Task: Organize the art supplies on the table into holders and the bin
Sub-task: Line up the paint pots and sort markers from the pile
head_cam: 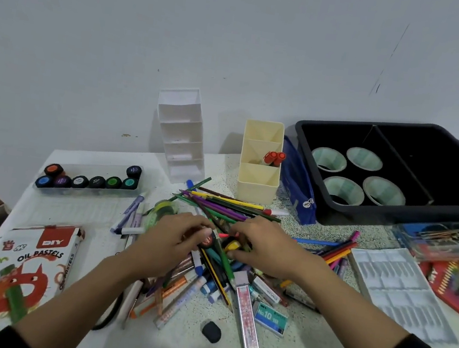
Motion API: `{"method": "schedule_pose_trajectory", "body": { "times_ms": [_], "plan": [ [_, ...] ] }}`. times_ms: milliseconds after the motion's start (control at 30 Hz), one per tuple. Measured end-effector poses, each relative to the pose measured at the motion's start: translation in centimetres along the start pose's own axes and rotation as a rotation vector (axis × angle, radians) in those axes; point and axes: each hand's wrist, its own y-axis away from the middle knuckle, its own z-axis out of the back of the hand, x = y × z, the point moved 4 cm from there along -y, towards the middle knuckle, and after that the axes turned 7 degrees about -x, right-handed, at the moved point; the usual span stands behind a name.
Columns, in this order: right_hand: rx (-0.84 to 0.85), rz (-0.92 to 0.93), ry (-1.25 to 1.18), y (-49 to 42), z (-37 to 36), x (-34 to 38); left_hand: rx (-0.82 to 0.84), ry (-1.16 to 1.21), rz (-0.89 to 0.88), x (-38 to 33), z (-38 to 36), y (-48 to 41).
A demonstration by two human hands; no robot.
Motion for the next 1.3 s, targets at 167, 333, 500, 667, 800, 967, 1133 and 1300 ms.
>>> {"method": "schedule_pose_trajectory", "body": {
  "times_ms": [167, 333, 500, 667, 800, 967, 1133, 1300],
  "plan": [
    [-0.135, -0.146, -0.315, -0.2, 1.3, -0.6, -0.078, 0.029, 0.069, 0.9, 1.3, 0.3],
    [-0.229, -0.167, -0.45, -1.4, 1.4, 0.7, -0.208, 0.096, 0.161, 2.4, 3.0, 0.8],
    [-0.225, -0.067, -0.447, -3.7, 1.0, 3.8, -0.34, 0.201, 0.245, 4.0, 5.2, 1.7],
    [-0.202, -0.042, -0.607, -6.7, 0.3, 7.2, -0.416, 0.278, 0.347, 6.8, 8.2, 3.4],
    [-0.199, -0.028, -0.718, -9.7, -0.2, 9.8, -0.482, 0.28, 0.369, 8.9, 11.1, 4.0],
    [-0.256, 0.017, -0.632, -14.4, -1.5, 12.4, -0.503, 0.112, 0.379, 12.5, 14.6, 2.6],
    [-0.357, 0.0, -0.537, -19.3, -3.3, 13.6, -0.503, -0.044, 0.34, 16.2, 16.9, 0.3],
    [-0.426, -0.071, -0.555, -23.1, -4.8, 14.4, -0.404, -0.084, 0.286, 19.8, 17.2, -2.0]
  ]
}}
